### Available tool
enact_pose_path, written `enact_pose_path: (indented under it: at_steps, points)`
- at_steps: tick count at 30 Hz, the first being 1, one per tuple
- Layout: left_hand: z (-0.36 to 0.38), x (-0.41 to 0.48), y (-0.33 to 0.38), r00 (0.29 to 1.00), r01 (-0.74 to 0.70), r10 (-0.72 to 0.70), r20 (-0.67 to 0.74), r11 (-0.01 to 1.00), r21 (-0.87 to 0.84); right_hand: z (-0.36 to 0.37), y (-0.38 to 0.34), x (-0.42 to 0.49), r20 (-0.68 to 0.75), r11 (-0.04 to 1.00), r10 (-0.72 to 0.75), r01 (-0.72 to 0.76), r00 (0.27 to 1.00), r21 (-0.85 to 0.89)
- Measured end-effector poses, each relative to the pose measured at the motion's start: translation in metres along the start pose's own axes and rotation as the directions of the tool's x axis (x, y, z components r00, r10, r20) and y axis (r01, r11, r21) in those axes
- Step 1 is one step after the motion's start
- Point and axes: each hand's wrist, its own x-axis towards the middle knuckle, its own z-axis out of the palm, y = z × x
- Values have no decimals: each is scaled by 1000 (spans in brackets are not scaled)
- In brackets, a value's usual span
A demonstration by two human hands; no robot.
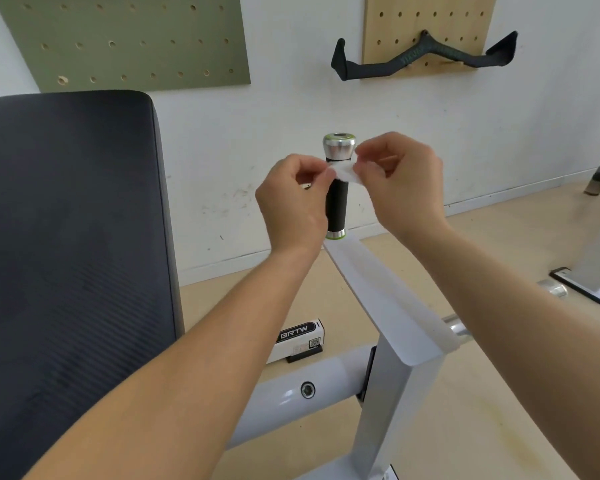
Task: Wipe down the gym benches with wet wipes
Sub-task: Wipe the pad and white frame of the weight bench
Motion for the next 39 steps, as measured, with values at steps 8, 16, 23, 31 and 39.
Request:
enact_pose_path:
  at_steps: [8,16,23,31,39]
  points:
    - [11,4,-23,1000,-8,7,27,999,36,19,17,6,-23,997,65,-65,998,29]
    - [3,1,-34,987,8,-32,161,989,146,17,29,-3,111,987,113,-99,987,-123]
    - [-3,-26,-49,950,220,-265,167,943,248,17,36,-23,261,935,253,-166,932,-312]
    - [-17,-33,-17,959,231,-212,189,969,-89,8,-2,-32,204,978,207,-201,957,-53]
    - [-10,-4,-14,978,199,-196,67,979,-42,6,-4,-27,183,964,259,-264,948,5]
